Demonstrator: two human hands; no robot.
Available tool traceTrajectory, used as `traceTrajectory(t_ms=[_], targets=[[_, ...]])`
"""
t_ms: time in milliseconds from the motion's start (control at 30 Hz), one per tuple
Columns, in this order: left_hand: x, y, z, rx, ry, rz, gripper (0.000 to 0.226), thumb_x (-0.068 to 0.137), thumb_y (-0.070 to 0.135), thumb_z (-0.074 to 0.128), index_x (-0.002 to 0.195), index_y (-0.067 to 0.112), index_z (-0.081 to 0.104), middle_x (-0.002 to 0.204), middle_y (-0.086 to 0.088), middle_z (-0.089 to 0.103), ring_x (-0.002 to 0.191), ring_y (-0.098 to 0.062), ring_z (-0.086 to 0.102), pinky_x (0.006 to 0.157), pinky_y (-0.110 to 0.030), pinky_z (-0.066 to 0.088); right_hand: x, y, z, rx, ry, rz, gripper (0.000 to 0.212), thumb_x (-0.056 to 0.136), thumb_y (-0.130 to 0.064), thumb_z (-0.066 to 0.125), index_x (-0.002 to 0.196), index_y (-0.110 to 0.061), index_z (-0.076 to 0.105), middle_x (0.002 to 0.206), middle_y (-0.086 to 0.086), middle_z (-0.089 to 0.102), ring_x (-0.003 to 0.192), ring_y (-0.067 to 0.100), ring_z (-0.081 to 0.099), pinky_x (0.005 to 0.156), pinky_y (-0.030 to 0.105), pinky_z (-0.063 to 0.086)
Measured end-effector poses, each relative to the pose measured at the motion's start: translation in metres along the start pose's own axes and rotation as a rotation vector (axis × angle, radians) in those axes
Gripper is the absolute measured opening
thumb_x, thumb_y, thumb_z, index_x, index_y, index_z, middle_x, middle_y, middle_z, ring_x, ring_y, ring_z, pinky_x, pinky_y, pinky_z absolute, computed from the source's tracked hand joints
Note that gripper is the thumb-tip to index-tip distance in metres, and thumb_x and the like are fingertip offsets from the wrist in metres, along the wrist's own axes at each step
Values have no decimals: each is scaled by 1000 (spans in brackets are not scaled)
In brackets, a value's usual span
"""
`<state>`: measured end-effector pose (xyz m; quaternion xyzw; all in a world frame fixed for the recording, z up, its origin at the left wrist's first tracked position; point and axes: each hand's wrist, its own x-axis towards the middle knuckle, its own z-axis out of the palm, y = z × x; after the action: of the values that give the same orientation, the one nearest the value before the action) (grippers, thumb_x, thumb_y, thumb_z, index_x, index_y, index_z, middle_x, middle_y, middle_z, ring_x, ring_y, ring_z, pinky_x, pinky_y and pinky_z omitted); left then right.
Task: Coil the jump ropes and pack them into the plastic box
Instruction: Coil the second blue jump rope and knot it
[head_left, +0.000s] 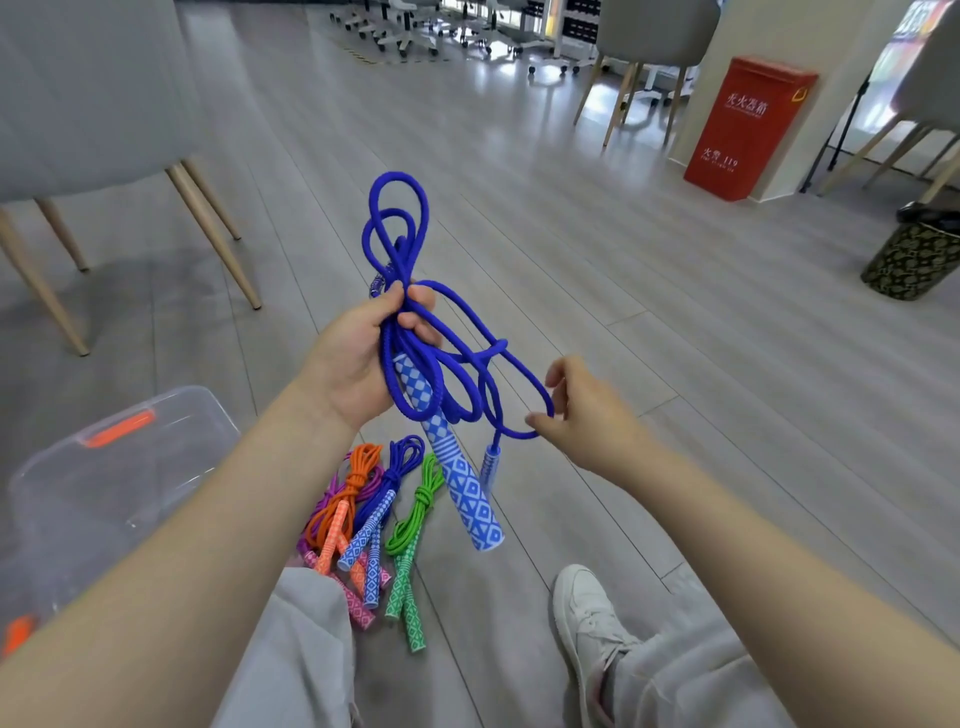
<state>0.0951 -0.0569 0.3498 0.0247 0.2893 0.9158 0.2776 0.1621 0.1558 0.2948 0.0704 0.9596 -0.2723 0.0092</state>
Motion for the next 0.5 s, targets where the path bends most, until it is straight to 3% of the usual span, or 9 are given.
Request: traceTrajectory(t_ms=[67, 167, 233, 300, 400, 500], targets=[[1, 1, -2, -51, 19, -7, 19, 103, 20, 32, 102, 10, 49, 75, 5, 54, 51, -1, 47, 57, -11, 46, -2, -3, 1, 43, 109, -162, 29, 85, -24, 68, 99, -25, 43, 80, -14, 47, 70, 4, 47, 62, 26, 40], [2, 0, -3, -83, 9, -30, 19, 103, 20, 33, 106, 9, 48, 76, 5, 54, 52, -2, 48, 58, -11, 46, -8, -13, 9, 32, 65, -357, 25, 84, -20, 63, 106, -27, 53, 83, -14, 47, 71, 6, 44, 67, 24, 38], [3, -2, -2, -93, 8, -44, 18, 103, 20, 34, 107, 9, 48, 76, 5, 54, 52, -2, 49, 58, -12, 47, -12, -22, 18, -45, 9, -381, 34, 87, -25, 60, 121, -27, 53, 91, -11, 48, 77, 7, 42, 71, 27, 39], [3, -6, -1, -100, 1, -62, 19, 103, 21, 34, 109, 9, 47, 76, 5, 54, 52, -2, 50, 59, -12, 48, -15, -31, 26, -59, -66, -309, 36, 89, -38, 57, 122, -27, 49, 84, -7, 53, 74, 12, 46, 67, 30, 41], [2, -14, 2, -118, -16, -110, 18, 103, 21, 35, 107, 9, 47, 76, 5, 54, 53, -2, 50, 60, -11, 48, -15, -42, 33, 16, -141, -180, 18, 90, -41, 55, 91, -24, 49, 64, -3, 52, 59, 14, 47, 59, 31, 42], [2, -17, 5, -134, -15, -138, 18, 102, 22, 36, 101, 9, 49, 76, 4, 55, 53, -2, 49, 60, -10, 47, -8, -48, 30, 57, -176, -75, 32, 95, -28, 51, 64, -23, 44, 52, -8, 52, 46, 5, 48, 54, 26, 39]])
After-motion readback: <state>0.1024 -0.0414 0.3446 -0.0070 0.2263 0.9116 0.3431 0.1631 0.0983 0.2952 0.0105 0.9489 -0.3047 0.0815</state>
